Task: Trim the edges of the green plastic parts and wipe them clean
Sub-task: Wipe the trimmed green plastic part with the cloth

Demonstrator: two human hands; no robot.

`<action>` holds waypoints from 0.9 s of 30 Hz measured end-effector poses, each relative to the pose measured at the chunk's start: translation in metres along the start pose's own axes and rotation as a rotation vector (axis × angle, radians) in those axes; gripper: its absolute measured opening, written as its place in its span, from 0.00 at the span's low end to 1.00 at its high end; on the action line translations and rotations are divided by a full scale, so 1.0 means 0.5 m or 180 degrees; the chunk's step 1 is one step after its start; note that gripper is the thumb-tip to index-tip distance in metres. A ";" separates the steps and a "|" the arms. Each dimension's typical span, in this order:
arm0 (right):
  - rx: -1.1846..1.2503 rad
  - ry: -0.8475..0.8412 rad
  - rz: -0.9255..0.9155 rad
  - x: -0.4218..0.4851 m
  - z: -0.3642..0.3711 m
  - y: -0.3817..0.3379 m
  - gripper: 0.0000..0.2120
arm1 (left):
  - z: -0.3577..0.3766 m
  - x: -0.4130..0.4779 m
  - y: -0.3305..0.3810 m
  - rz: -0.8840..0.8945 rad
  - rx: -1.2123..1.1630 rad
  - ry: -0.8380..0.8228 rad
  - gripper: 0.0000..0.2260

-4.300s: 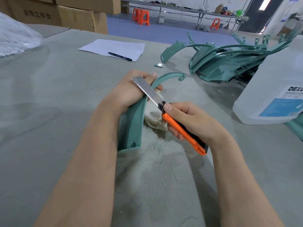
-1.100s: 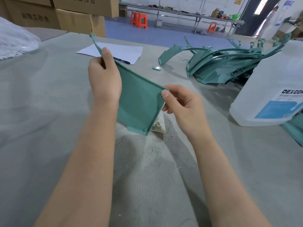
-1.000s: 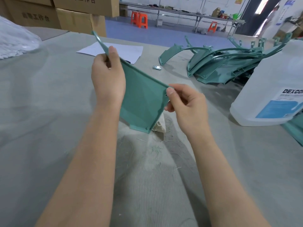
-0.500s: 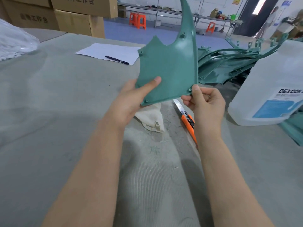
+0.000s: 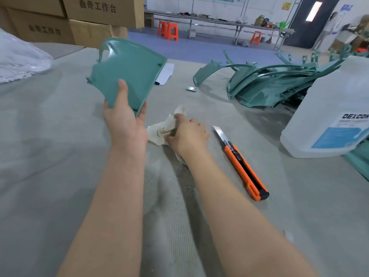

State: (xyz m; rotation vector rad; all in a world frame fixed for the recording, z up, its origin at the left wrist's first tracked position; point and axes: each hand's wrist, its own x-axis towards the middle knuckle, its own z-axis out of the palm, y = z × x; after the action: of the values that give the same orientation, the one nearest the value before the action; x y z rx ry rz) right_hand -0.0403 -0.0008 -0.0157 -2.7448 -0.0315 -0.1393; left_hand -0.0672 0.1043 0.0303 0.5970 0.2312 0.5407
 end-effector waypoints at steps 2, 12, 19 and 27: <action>0.0360 0.0068 -0.0103 0.016 -0.012 -0.005 0.19 | 0.000 0.000 0.000 -0.0021 0.0050 -0.0019 0.08; 0.2887 0.2291 0.0030 0.012 -0.171 0.085 0.10 | 0.009 -0.009 -0.006 -0.0148 0.0244 -0.0082 0.06; 0.3980 0.2179 0.0517 -0.023 -0.165 0.119 0.04 | 0.023 -0.028 -0.023 -0.0250 0.0560 -0.0291 0.07; 0.4715 0.1868 0.0705 -0.051 -0.158 0.146 0.09 | 0.027 -0.040 -0.041 -0.0205 0.1207 -0.0601 0.04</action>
State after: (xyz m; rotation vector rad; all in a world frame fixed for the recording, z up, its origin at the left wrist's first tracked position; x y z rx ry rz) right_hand -0.0699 -0.0986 0.0264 -1.1565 0.2317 -0.5699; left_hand -0.0709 0.0728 0.0300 1.0004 0.1739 0.3761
